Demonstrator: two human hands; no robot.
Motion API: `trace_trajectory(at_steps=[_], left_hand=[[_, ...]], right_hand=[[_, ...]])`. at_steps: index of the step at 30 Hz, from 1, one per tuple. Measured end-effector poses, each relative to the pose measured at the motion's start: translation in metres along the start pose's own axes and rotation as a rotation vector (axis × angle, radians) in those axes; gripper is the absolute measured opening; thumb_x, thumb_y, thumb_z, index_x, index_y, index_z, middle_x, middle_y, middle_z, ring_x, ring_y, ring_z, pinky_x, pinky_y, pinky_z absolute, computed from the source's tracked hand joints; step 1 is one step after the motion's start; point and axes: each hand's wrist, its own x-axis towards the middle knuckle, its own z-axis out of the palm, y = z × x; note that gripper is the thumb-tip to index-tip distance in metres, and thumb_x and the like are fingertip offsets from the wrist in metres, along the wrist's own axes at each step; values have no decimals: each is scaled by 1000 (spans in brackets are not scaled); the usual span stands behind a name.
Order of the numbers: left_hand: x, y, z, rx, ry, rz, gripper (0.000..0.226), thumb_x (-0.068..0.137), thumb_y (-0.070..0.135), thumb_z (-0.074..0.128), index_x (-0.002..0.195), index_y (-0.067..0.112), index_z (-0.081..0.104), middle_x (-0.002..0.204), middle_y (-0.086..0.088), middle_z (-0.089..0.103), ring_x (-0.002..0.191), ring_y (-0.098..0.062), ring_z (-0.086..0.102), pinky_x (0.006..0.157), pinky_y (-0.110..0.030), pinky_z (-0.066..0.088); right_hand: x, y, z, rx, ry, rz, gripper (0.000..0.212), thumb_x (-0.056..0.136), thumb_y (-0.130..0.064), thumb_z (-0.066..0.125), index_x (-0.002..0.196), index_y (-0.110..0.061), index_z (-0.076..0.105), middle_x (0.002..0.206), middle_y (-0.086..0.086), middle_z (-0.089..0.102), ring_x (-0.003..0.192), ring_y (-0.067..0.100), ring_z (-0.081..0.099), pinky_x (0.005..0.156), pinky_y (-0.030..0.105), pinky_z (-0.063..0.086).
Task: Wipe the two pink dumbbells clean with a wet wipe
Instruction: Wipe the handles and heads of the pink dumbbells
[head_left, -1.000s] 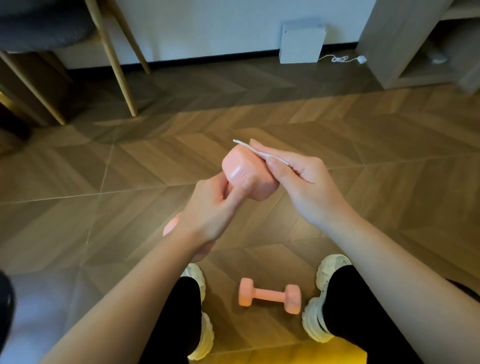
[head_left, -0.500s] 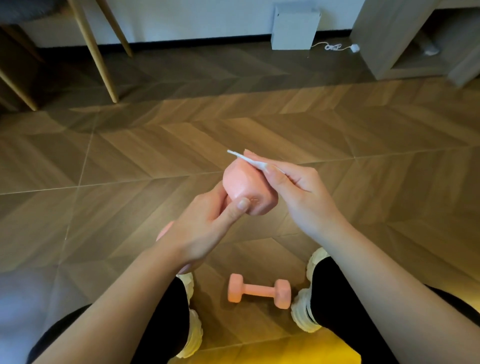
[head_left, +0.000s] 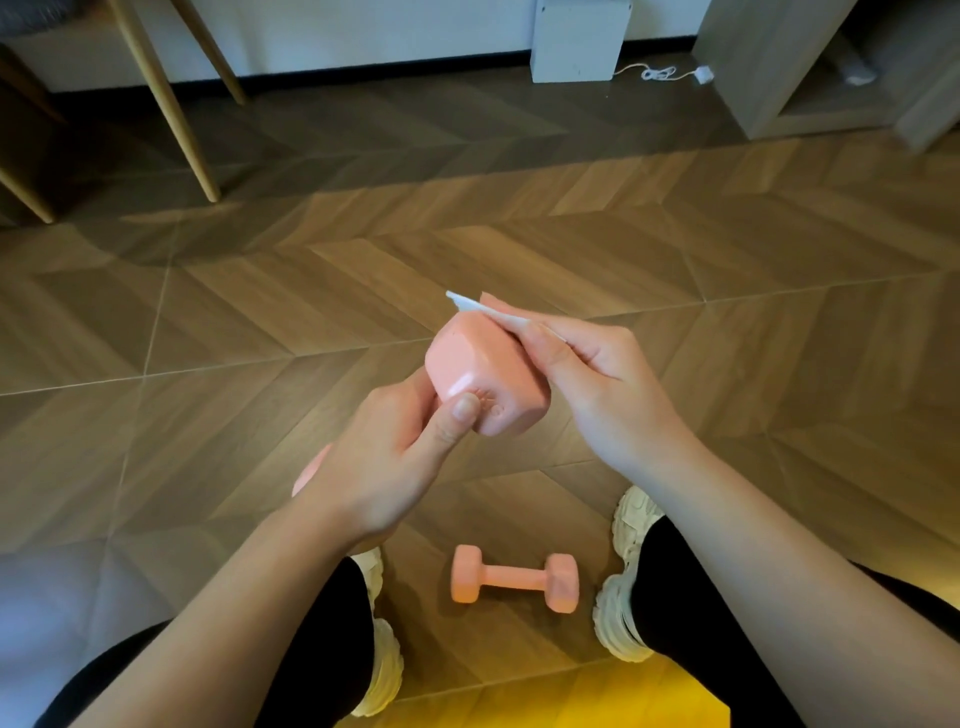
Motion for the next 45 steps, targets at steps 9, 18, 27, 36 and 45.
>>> trace_trajectory(at_steps=[9, 18, 27, 36, 45], left_hand=[[-2, 1, 0, 66, 41, 39, 70, 76, 93, 20, 68, 27, 45, 55, 10, 44, 52, -9, 38, 51, -29, 32], [2, -1, -4, 19, 56, 34, 76, 75, 94, 21, 66, 22, 46, 56, 6, 44, 53, -13, 38, 53, -44, 34], [1, -2, -2, -112, 137, -47, 64, 77, 91, 27, 57, 33, 46, 50, 12, 46, 50, -5, 38, 55, -27, 29], [2, -2, 4, -217, 163, -35, 59, 82, 87, 31, 54, 38, 49, 44, 14, 39, 48, -6, 33, 52, -32, 26], [4, -1, 11, -244, 151, -39, 60, 81, 87, 35, 54, 36, 51, 45, 12, 41, 48, -7, 34, 52, -36, 27]], right_hand=[[-2, -2, 3, -27, -35, -37, 34, 104, -11, 42, 132, -1, 58, 141, 2, 54, 136, 7, 46, 114, 25, 35], [0, 3, 1, -12, -30, -39, 34, 103, -12, 43, 132, -3, 58, 138, -3, 56, 134, 6, 48, 109, 20, 37], [-7, 3, 0, 19, 0, 0, 32, 102, -15, 45, 129, -10, 61, 138, 0, 59, 133, 7, 50, 112, 30, 39], [-12, -2, -4, 15, 47, -6, 29, 100, -15, 47, 123, -15, 64, 131, 0, 63, 129, 8, 54, 109, 34, 44], [-13, -2, -6, -58, 40, 1, 31, 103, -13, 45, 129, -7, 61, 135, 0, 60, 131, 5, 51, 110, 28, 41]])
